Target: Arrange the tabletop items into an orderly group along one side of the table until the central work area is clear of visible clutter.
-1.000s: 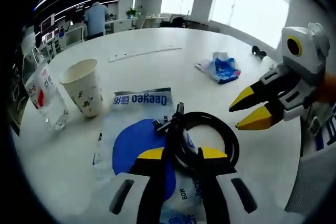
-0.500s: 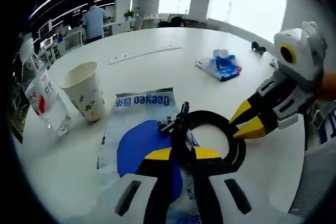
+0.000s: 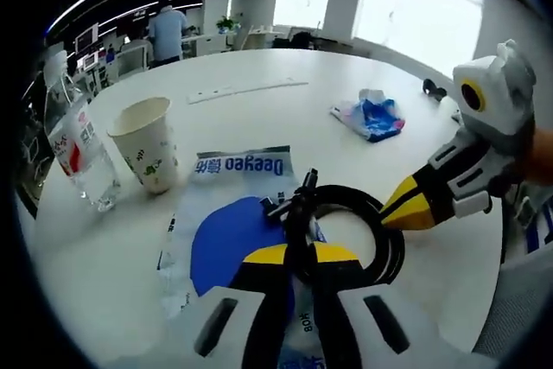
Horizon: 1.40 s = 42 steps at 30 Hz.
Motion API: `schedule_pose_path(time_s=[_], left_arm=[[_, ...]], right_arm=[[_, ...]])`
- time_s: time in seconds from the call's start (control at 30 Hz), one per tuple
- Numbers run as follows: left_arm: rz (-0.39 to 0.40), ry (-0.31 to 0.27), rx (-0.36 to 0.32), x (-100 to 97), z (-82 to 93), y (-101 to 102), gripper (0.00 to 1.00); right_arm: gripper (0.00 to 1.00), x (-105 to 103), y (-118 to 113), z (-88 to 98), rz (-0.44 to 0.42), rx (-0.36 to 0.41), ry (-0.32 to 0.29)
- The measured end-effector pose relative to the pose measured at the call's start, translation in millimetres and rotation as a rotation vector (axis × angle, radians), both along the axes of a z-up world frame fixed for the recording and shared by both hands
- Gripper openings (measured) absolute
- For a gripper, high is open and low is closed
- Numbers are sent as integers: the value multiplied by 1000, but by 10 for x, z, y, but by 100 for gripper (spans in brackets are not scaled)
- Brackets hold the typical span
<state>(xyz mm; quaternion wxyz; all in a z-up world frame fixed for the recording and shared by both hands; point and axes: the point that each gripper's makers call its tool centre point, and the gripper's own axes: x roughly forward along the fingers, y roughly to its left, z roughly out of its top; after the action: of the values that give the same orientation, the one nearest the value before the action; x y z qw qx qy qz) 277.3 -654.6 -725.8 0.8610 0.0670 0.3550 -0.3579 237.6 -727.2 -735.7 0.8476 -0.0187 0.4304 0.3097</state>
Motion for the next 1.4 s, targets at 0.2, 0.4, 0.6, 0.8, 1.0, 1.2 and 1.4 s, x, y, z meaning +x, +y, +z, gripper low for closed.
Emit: schedule_pose_path(time_s=[0.2, 0.4, 0.6, 0.8, 1.0, 1.2, 1.4], left_arm=[[4, -2, -8, -21, 43, -8, 5], [0, 7, -19, -96, 69, -30, 4], [1, 9, -28, -176, 100, -68, 4], [8, 6, -47, -256, 149, -109, 4], [-3, 6, -50, -351, 147, -153, 4], [-20, 5, -48, -440, 158, -194, 4], [-45, 7, -41, -507, 166, -229, 4]], right_arm=[[0, -46, -1, 35, 12, 6, -7], [0, -139, -25, 74, 10, 11, -7], [0, -198, -58, 102, 7, 5, -8], [0, -286, -94, 141, -2, 1, -14], [0, -386, -142, 130, -14, -5, -11], [0, -475, -179, 138, -26, -2, 0], [0, -543, -211, 146, -29, 3, 12]])
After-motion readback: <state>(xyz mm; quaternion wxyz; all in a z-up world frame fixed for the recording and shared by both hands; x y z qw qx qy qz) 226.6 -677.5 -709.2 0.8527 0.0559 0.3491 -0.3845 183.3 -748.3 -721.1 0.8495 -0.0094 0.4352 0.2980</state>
